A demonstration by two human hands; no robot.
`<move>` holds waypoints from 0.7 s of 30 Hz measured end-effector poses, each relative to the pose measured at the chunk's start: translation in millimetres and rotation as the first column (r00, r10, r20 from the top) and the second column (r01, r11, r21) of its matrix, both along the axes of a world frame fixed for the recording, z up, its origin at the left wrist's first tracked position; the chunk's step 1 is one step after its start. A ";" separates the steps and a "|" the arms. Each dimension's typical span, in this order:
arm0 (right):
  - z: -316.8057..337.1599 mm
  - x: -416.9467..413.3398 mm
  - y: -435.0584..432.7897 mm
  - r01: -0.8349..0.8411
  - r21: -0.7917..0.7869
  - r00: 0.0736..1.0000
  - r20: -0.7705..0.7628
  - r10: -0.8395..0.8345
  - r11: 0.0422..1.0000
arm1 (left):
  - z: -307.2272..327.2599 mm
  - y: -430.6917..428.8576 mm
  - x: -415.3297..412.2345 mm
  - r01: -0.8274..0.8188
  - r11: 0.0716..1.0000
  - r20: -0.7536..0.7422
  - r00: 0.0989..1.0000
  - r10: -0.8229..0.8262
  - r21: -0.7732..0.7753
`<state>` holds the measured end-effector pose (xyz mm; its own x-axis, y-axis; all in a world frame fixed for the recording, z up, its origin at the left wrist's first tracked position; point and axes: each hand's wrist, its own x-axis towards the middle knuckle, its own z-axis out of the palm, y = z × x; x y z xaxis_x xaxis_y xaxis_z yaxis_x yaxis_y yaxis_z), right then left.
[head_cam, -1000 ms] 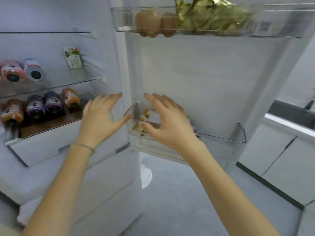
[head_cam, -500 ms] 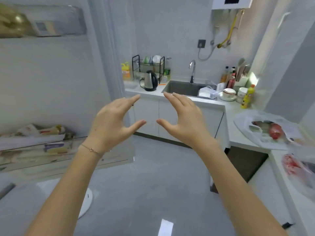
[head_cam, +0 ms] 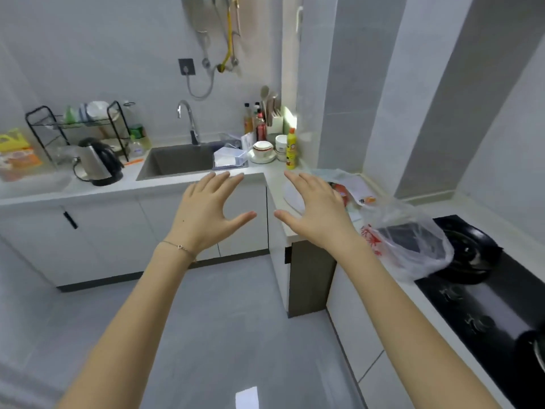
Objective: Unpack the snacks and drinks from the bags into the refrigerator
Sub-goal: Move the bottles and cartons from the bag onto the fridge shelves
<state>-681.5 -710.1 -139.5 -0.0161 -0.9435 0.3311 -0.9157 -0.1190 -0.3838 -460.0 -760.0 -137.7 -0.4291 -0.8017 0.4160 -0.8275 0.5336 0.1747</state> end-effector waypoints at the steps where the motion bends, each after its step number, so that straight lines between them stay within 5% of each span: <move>1: -1.6 -9.9 -11.0 0.029 0.013 1.000 0.006 -0.029 0.999 | -1.8 -16.9 -11.5 0.022 1.000 0.001 1.000 -0.022 0.004; 10: -36.5 -111.6 -89.4 0.281 0.073 0.959 0.006 -0.282 0.957 | -27.6 -140.0 -124.3 0.243 0.968 0.046 0.968 -0.246 0.070; 21: -83.6 -241.6 -192.7 0.325 0.169 0.942 0.026 -0.334 0.930 | -80.6 -264.3 -259.3 0.275 0.947 0.097 0.951 -0.293 0.164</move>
